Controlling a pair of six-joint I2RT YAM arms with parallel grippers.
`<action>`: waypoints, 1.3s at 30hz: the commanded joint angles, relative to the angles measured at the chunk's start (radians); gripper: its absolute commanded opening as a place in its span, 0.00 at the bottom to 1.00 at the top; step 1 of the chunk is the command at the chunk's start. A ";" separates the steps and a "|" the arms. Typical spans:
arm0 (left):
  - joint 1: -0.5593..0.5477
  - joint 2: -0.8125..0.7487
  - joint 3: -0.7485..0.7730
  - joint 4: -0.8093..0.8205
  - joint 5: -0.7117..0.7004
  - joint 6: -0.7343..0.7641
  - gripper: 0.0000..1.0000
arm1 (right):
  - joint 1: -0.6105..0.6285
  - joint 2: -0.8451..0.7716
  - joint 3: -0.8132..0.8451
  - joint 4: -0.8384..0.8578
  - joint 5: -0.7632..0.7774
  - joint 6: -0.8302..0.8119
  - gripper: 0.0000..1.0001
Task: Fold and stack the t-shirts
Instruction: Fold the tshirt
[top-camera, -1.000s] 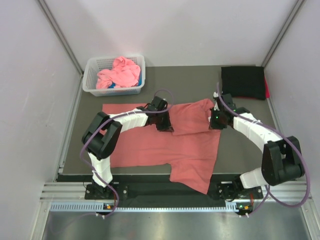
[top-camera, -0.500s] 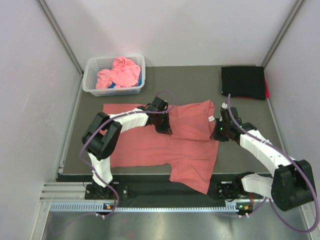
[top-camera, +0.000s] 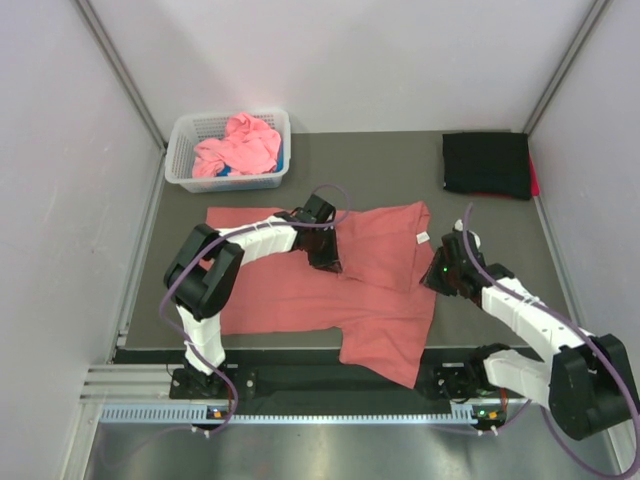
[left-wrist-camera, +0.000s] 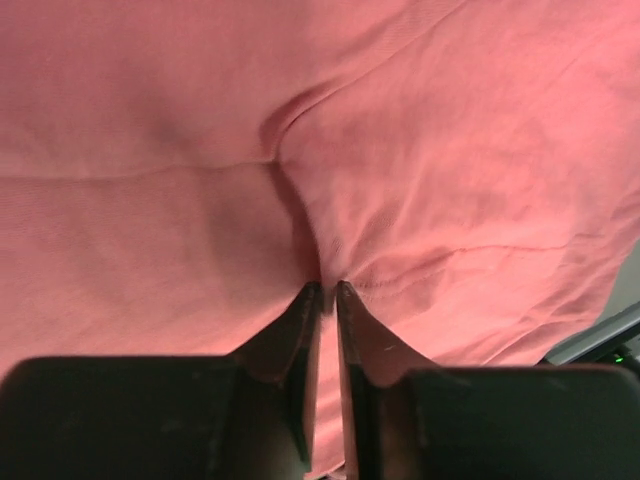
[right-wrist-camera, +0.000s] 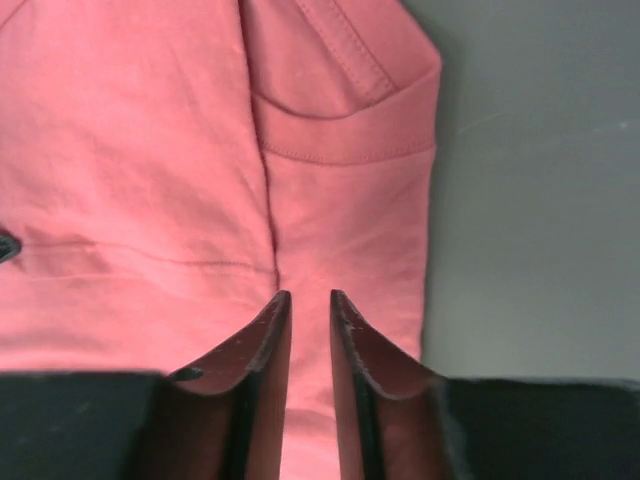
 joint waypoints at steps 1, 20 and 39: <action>0.010 -0.030 0.077 -0.075 -0.027 0.040 0.18 | -0.003 0.040 0.051 0.042 0.049 -0.026 0.28; 0.605 -0.086 0.084 -0.081 -0.050 0.143 0.26 | -0.256 0.596 0.508 0.398 -0.303 -0.412 0.45; 0.846 0.075 0.065 -0.008 -0.061 0.102 0.25 | -0.296 0.837 0.640 0.486 -0.320 -0.350 0.34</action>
